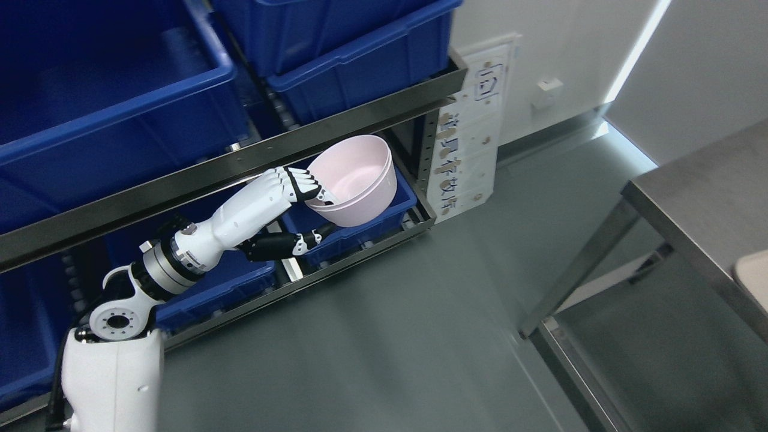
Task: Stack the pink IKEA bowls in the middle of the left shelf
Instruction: 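Hold the stacked bowls in the left hand while turning toward the shelf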
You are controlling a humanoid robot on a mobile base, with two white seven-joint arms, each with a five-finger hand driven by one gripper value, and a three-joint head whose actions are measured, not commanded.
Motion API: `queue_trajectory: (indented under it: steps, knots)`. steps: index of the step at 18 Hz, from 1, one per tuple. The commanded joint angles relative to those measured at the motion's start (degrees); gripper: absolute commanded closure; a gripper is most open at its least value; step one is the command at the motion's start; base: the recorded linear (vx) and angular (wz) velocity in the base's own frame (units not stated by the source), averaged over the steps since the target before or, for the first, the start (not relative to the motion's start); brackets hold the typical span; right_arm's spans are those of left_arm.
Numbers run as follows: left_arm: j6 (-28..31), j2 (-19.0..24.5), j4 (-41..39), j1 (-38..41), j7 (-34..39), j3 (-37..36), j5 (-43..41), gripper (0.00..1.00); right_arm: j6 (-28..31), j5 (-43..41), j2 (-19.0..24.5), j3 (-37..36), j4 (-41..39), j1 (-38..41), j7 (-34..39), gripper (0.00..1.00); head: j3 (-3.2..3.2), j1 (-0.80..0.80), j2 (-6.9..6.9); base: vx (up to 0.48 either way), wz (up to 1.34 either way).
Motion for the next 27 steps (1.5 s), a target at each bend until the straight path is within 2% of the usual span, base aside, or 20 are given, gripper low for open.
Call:
queue_trajectory:
  steps: [1, 6, 15, 27]
  knots:
    - [0.0, 0.4, -0.5, 0.3, -0.1, 0.7, 0.1, 0.97, 0.0, 0.0, -1.0, -0.6, -1.9, 1.7, 0.0, 0.0, 0.0, 0.0, 0.0, -0.063, 0.66]
    - [0.0, 0.4, -0.5, 0.4, 0.0, 0.7, 0.1, 0.97, 0.0, 0.0, -1.0, -0.6, -1.9, 1.7, 0.0, 0.0, 0.0, 0.0, 0.0, -0.077, 0.33]
    - [0.0, 0.4, -0.4, 0.9, 0.0, 0.2, 0.1, 0.97, 0.0, 0.0, -1.0, -0.6, -1.9, 1.7, 0.0, 0.0, 0.0, 0.0, 0.0, -0.076, -0.35]
    - [0.0, 0.3, -0.1, 1.7, 0.0, -0.3, 0.1, 0.97, 0.1, 0.0, -1.0, -0.6, -1.9, 1.7, 0.0, 0.0, 0.0, 0.0, 0.0, -0.184, -0.69]
